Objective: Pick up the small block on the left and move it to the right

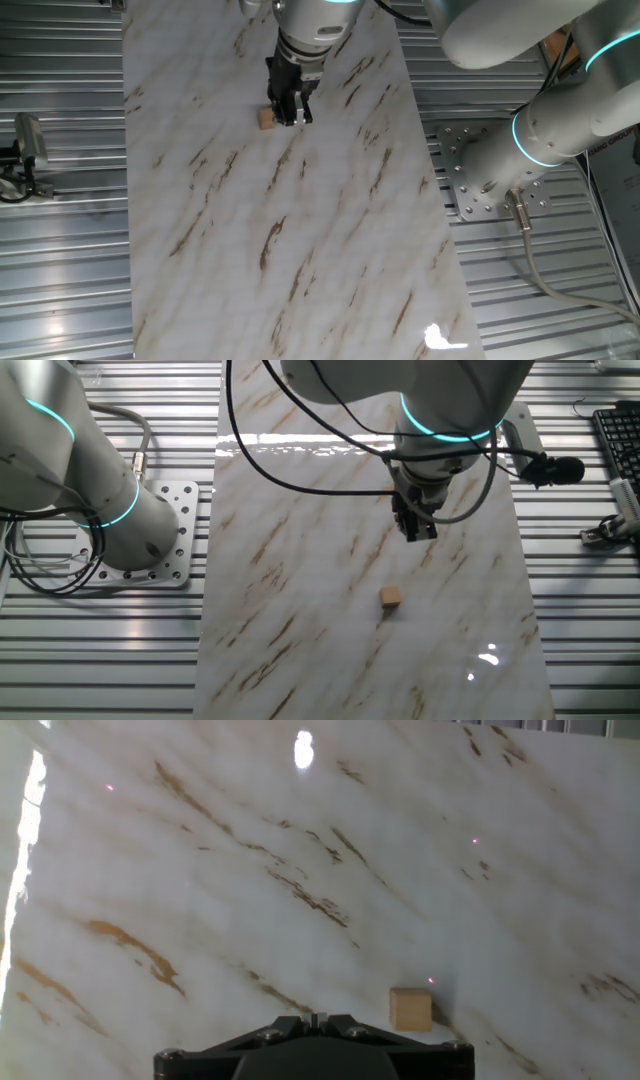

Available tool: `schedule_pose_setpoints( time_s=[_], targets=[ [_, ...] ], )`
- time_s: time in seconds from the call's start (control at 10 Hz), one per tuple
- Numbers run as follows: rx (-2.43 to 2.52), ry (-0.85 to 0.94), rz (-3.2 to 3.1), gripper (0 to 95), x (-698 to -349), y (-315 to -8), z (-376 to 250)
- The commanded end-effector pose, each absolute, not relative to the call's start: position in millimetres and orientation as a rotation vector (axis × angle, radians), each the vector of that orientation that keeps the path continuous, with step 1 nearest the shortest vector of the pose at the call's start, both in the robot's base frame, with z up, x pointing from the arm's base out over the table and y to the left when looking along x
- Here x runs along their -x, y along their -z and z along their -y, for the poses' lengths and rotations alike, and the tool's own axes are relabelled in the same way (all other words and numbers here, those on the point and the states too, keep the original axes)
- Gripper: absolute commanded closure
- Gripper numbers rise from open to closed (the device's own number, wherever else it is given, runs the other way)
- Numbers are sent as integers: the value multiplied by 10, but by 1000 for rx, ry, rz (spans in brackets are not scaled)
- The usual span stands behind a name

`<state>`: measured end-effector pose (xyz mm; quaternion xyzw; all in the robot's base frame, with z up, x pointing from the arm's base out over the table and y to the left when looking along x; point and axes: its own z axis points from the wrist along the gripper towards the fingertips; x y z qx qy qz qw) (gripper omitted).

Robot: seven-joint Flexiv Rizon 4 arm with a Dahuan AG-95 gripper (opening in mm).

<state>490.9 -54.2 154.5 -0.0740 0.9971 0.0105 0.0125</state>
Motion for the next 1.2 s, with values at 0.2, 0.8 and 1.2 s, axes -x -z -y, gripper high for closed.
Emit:
schedule_pose_setpoints(
  time_s=[0.2, 0.8, 1.2],
  targets=[
    [233, -35, -3109, 950, -4917, -1537, 562],
    [314, -58, -3098, 950, -4929, -1475, 778],
    [332, -65, -3088, 950, -4933, -1426, 846]
  ],
)
